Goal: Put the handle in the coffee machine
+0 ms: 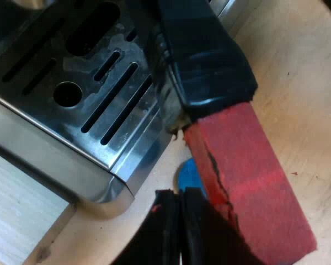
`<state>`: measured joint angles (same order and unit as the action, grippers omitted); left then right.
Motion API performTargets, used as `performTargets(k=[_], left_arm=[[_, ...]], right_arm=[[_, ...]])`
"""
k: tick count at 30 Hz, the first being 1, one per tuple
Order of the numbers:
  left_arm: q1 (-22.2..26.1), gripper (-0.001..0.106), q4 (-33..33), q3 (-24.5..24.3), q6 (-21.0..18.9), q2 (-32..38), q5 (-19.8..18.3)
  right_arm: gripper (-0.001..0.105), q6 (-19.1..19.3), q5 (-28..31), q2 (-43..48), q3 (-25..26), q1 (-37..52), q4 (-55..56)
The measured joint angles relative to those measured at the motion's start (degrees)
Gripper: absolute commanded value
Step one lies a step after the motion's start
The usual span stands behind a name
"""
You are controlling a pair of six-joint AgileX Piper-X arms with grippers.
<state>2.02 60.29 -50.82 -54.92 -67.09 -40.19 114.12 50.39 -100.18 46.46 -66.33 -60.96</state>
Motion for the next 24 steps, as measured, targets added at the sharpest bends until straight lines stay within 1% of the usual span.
performTargets(k=[1,2,5,7,9,10,11,13,16,19,21,23,24], left_arm=[[0.0,0.000,0.0,0.0,-0.1,0.0,0.0],[0.0,0.000,0.0,0.0,-0.2,0.0,0.0],[0.0,0.000,0.0,0.0,-0.9,0.0,0.0],[0.0,0.000,0.0,0.0,-1.0,0.0,0.2],[0.0,0.000,0.0,0.0,-1.2,0.0,0.4],[0.0,0.000,0.0,0.0,-1.4,0.0,0.4],[0.0,0.000,0.0,0.0,-1.6,0.0,0.4],[0.0,0.000,-0.1,0.0,-2.0,0.0,0.4],[0.0,0.000,-0.1,0.0,-2.4,0.0,0.5],[0.0,0.000,-0.1,0.0,-2.6,0.0,1.3],[0.0,0.000,-0.1,0.0,-2.6,0.0,1.6],[0.0,0.000,-0.1,0.0,-2.6,0.0,1.6],[0.0,0.000,-0.1,0.0,-2.6,0.0,1.7]], right_arm=[[0.017,0.0,0.0,0.0,0.0,0.0,0.0],[0.016,-1.7,-1.4,2.5,-1.0,-0.7,3.4],[0.016,-3.9,-4.1,6.1,-1.2,-1.8,9.7],[0.016,-6.4,-7.5,8.6,-1.2,-1.8,14.4],[0.016,-7.0,-8.5,9.5,-1.2,-1.8,16.0],[0.016,-9.8,-13.7,12.0,-1.2,-1.8,21.2],[0.016,-10.1,-14.6,12.7,-1.2,-1.8,22.8],[0.016,-10.9,-19.1,15.5,-1.2,-1.8,28.9],[0.016,-11.3,-23.5,18.6,-1.2,-1.8,34.0],[0.016,-11.5,-26.1,20.6,-1.2,-1.8,36.7],[0.016,-11.5,-29.3,23.1,-1.2,-1.8,40.0],[0.016,-11.5,-29.8,23.5,-1.2,-1.8,40.6],[0.016,-11.5,-31.7,25.7,-1.2,-1.8,43.5]])
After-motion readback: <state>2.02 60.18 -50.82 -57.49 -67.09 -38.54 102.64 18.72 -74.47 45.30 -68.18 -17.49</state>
